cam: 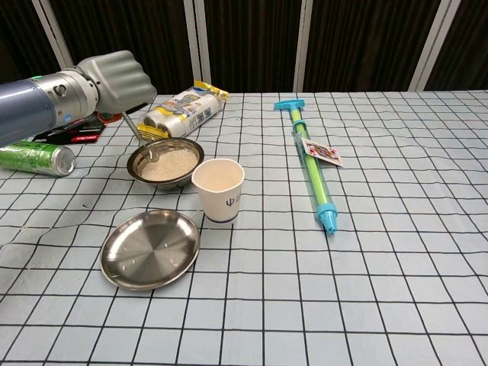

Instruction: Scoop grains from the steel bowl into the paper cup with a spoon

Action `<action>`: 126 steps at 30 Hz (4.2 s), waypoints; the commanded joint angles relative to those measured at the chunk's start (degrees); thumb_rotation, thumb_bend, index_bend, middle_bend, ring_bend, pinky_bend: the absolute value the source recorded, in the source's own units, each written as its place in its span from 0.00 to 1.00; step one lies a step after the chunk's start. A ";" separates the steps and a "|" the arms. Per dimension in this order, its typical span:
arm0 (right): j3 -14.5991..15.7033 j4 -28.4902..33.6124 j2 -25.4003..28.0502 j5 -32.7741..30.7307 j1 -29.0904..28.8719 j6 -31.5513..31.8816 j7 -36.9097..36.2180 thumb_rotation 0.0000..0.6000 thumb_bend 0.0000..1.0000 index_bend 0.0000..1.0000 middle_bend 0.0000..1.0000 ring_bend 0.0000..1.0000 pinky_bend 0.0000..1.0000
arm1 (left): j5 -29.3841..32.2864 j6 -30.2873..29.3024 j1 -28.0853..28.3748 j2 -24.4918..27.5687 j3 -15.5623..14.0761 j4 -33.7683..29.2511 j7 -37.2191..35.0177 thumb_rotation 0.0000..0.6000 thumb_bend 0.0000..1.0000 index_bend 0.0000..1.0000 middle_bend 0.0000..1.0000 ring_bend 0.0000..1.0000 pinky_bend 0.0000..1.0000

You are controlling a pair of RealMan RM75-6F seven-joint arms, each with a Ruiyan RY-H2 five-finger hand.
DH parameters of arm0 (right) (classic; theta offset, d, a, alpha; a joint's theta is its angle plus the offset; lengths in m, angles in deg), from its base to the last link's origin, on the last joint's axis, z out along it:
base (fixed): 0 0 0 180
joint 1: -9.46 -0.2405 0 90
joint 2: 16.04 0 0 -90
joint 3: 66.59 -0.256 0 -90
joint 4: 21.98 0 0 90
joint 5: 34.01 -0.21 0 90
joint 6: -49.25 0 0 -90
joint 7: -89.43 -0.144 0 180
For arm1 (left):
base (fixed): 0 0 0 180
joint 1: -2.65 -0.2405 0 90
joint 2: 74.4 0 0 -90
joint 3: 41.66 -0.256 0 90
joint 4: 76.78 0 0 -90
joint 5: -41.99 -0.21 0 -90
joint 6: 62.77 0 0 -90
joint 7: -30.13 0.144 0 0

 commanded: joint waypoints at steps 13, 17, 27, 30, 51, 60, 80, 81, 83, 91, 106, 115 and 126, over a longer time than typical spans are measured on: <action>-0.07 -0.05 -0.11 -0.02 0.05 0.14 0.00 1.00 0.38 0.18 0.13 0.00 0.00 | -3.14 2.56 1.86 -1.68 -1.69 3.61 0.46 1.00 0.47 0.56 0.99 1.00 1.00; -0.06 -0.09 -0.15 0.09 0.06 0.25 -0.07 1.00 0.38 0.18 0.13 0.00 0.00 | -3.64 3.31 2.46 -2.65 -1.86 4.26 0.70 1.00 0.47 0.56 0.99 1.00 1.00; -0.08 -0.08 -0.35 0.25 0.13 0.56 0.12 1.00 0.38 0.18 0.13 0.00 0.00 | -1.80 4.10 2.38 -5.03 -0.68 3.93 -0.12 1.00 0.47 0.56 0.99 1.00 1.00; -0.08 0.05 -0.37 0.24 0.15 0.57 0.29 1.00 0.38 0.18 0.13 0.00 0.00 | 2.91 4.93 1.41 -5.47 1.41 2.48 -1.27 1.00 0.47 0.56 0.99 1.00 1.00; -0.09 0.64 -0.37 0.21 0.18 0.47 1.15 1.00 0.38 0.18 0.13 0.00 0.00 | 16.56 -0.15 -2.35 -0.28 3.81 -8.10 -1.57 1.00 0.47 0.57 0.99 1.00 1.00; -0.06 0.84 -0.23 0.08 0.16 0.19 1.20 1.00 0.38 0.18 0.13 0.00 0.00 | 17.12 -2.15 -4.03 2.06 3.70 -10.21 -4.74 1.00 0.47 0.57 0.99 1.00 1.00; 0.02 1.31 0.08 -0.26 0.10 -0.48 1.62 1.00 0.38 0.18 0.13 0.00 0.00 | 17.94 -6.08 -5.46 5.70 4.37 -15.56 -8.26 1.00 0.47 0.57 0.99 1.00 1.00; 0.03 1.33 0.10 -0.29 0.10 -0.53 1.64 1.00 0.38 0.18 0.13 0.00 0.00 | 17.88 -6.15 -5.41 5.82 4.45 -15.76 -8.41 1.00 0.47 0.57 0.99 1.00 1.00; 0.04 1.39 0.14 -0.33 0.11 -0.58 1.65 1.00 0.38 0.18 0.13 0.00 0.00 | 17.67 -6.30 -5.26 6.06 4.54 -16.23 -8.58 1.00 0.47 0.57 0.99 1.00 1.00; 0.04 1.46 0.17 -0.32 0.12 -0.57 1.70 1.00 0.38 0.18 0.13 0.00 0.00 | 16.94 -7.08 -3.97 7.02 5.29 -19.01 -8.24 1.00 0.47 0.58 0.99 1.00 1.00; 0.02 1.43 0.13 -0.27 0.13 -0.50 1.66 1.00 0.38 0.18 0.13 0.00 0.00 | 16.74 -8.72 0.32 7.25 6.57 -26.46 -4.09 1.00 0.47 0.58 0.99 1.00 1.00; -0.01 1.34 0.02 -0.17 0.19 -0.27 1.65 1.00 0.38 0.18 0.13 0.00 0.00 | 16.20 -9.26 2.33 5.24 5.34 -29.73 -2.02 1.00 0.47 0.58 0.99 1.00 1.00; -0.05 1.18 -0.06 -0.08 0.18 -0.16 1.52 1.00 0.38 0.18 0.13 0.00 0.00 | 13.90 -10.38 3.51 4.80 2.47 -31.22 0.63 1.00 0.47 0.58 0.99 1.00 1.00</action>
